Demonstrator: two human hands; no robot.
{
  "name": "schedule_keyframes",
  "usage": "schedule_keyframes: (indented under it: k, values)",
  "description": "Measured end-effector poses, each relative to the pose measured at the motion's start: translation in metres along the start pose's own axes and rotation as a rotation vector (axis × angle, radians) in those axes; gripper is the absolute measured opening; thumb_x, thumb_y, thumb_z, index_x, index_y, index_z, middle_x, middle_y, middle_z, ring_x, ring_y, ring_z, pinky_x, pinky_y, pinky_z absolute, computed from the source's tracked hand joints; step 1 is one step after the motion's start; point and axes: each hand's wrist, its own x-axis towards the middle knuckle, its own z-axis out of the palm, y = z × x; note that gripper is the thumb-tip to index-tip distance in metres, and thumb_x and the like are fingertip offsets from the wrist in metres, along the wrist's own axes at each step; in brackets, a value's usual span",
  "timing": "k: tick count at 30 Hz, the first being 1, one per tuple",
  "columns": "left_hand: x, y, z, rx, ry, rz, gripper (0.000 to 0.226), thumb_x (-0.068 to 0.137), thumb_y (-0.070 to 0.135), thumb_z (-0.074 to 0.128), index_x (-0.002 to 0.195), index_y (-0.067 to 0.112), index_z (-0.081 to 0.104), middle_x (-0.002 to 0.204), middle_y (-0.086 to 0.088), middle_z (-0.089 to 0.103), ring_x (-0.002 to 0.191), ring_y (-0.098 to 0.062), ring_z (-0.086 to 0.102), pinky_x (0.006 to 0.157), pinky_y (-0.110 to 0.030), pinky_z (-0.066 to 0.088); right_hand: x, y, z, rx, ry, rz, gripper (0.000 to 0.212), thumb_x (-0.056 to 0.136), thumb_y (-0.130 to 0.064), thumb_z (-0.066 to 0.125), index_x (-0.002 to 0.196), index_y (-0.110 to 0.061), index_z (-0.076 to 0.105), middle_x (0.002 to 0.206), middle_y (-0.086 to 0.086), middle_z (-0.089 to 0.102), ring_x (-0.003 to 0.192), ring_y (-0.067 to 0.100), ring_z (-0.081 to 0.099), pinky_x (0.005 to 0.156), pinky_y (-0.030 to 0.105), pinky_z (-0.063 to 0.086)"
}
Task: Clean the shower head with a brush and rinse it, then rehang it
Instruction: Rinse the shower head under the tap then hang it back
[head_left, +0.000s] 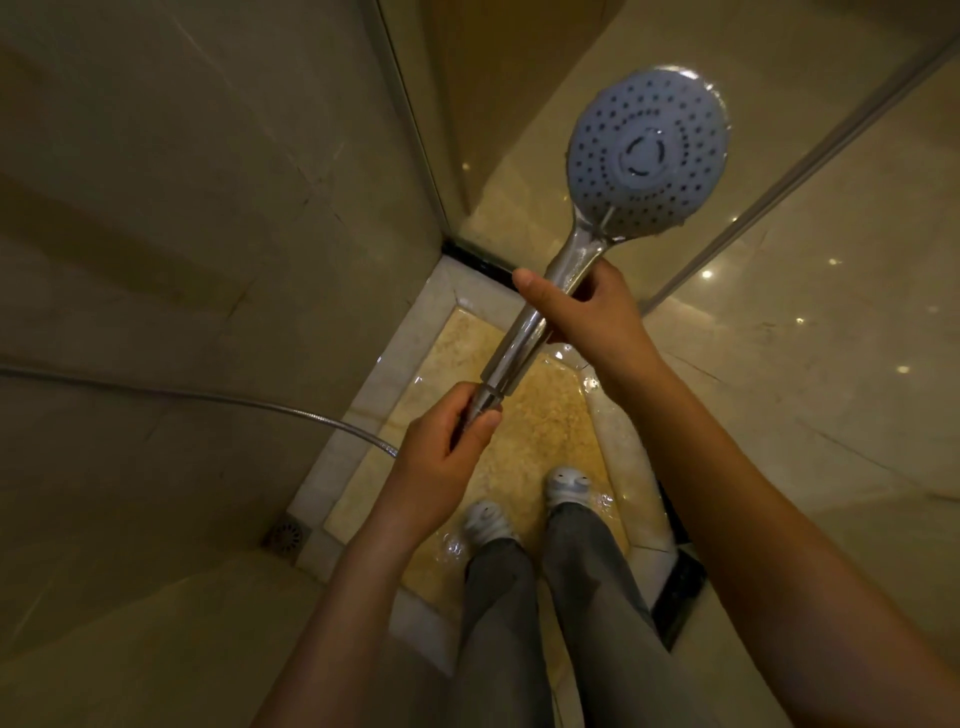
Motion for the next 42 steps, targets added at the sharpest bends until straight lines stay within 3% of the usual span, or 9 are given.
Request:
schedule_keyframes:
  k: [3,10,14,20,23,28,32,39,42]
  values:
    - [0.0,-0.003,0.001,0.008,0.016,-0.015,0.01,0.091,0.029,0.048,0.083,0.032,0.054,0.058,0.014,0.045,0.052,-0.003,0.036,0.051,-0.023,0.032,0.0,0.004,0.004,0.134,-0.051,0.034,0.015,0.087,-0.026,0.066,0.096,-0.02,0.056,0.091,0.004,0.066,0.085,0.017,0.068,0.076,0.042,0.059]
    - [0.0,-0.007,-0.009,-0.11,0.032,-0.097,0.009,0.091,0.025,0.05,0.091,0.021,0.058,0.055,0.015,0.043,0.046,-0.002,0.036,0.044,-0.013,0.031,0.003,0.005,-0.014,0.599,-0.492,0.194,0.034,0.084,0.0,0.054,0.117,-0.006,0.049,0.119,0.012,0.068,0.111,0.026,0.065,0.087,0.038,0.056]
    - [0.002,-0.006,-0.01,-0.094,0.037,-0.059,0.017,0.088,0.029,0.049,0.092,0.014,0.058,0.056,0.013,0.043,0.047,-0.002,0.034,0.045,-0.016,0.03,0.003,0.003,-0.014,0.397,-0.378,0.108,0.033,0.087,-0.003,0.059,0.119,-0.005,0.052,0.11,0.012,0.07,0.105,0.026,0.068,0.085,0.036,0.057]
    - [0.004,0.001,0.002,-0.099,-0.012,-0.004,0.013,0.095,0.021,0.047,0.085,0.021,0.055,0.056,0.014,0.044,0.049,-0.001,0.035,0.047,-0.018,0.031,0.005,-0.001,0.002,0.198,-0.089,0.062,0.021,0.082,-0.026,0.07,0.089,-0.018,0.052,0.081,-0.001,0.058,0.074,0.011,0.062,0.071,0.029,0.056]
    - [0.005,0.003,0.003,-0.106,0.001,-0.014,0.016,0.094,0.024,0.047,0.081,0.03,0.055,0.055,0.014,0.044,0.049,-0.001,0.035,0.046,-0.017,0.031,0.007,0.001,0.001,0.347,-0.209,0.115,0.012,0.09,-0.024,0.06,0.098,-0.018,0.054,0.086,-0.002,0.06,0.081,0.011,0.063,0.072,0.031,0.054]
    - [0.001,-0.001,-0.004,-0.121,0.027,-0.063,0.026,0.095,0.017,0.047,0.075,0.032,0.052,0.055,0.012,0.039,0.045,-0.002,0.032,0.04,-0.012,0.028,0.005,-0.001,-0.014,0.468,-0.478,0.133,0.038,0.084,0.002,0.053,0.121,-0.005,0.052,0.121,0.012,0.066,0.112,0.025,0.064,0.087,0.036,0.055]
    - [-0.001,0.001,-0.005,-0.117,0.038,-0.053,0.03,0.094,0.023,0.048,0.07,0.04,0.055,0.054,0.012,0.038,0.046,-0.003,0.032,0.042,-0.016,0.029,0.001,-0.003,-0.015,0.336,-0.426,0.072,0.034,0.089,0.007,0.054,0.12,-0.007,0.054,0.111,0.007,0.069,0.102,0.019,0.069,0.079,0.028,0.057]
    - [0.0,0.007,0.004,-0.101,0.028,-0.037,0.032,0.096,0.016,0.045,0.071,0.034,0.05,0.053,0.015,0.041,0.043,0.0,0.033,0.041,-0.01,0.027,0.0,-0.001,0.0,0.089,-0.138,0.0,0.011,0.082,-0.022,0.072,0.079,-0.02,0.061,0.066,-0.01,0.059,0.063,0.003,0.057,0.061,0.019,0.049]
    - [-0.001,0.004,0.005,-0.093,0.04,-0.064,0.022,0.097,0.015,0.044,0.075,0.015,0.046,0.053,0.013,0.038,0.043,0.0,0.033,0.041,-0.008,0.027,0.0,0.005,0.0,0.197,-0.194,0.097,0.012,0.09,-0.025,0.062,0.097,-0.015,0.063,0.085,-0.005,0.064,0.083,0.009,0.064,0.076,0.027,0.053]
